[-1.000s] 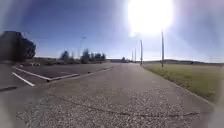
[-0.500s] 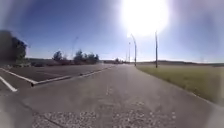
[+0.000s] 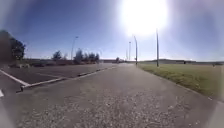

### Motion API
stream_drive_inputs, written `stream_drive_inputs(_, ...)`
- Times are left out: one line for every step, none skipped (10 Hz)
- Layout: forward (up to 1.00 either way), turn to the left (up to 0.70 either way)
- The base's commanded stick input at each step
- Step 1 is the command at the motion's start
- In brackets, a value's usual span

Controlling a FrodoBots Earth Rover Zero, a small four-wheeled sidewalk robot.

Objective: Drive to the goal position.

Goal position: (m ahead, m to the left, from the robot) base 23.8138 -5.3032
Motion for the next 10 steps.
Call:
stream_drive_inputs(1.00, -0.29)
stream_drive_inputs(1.00, -0.39)
stream_drive_inputs(1.00, -0.32)
stream_drive_inputs(1.00, 0.00)
stream_drive_inputs(1.00, 0.00)
stream_drive_inputs(1.00, 0.00)
stream_drive_inputs(1.00, 0.00)
stream_drive_inputs(1.00, 0.00)
stream_drive_inputs(1.00, 0.00)
stream_drive_inputs(1.00, 0.00)
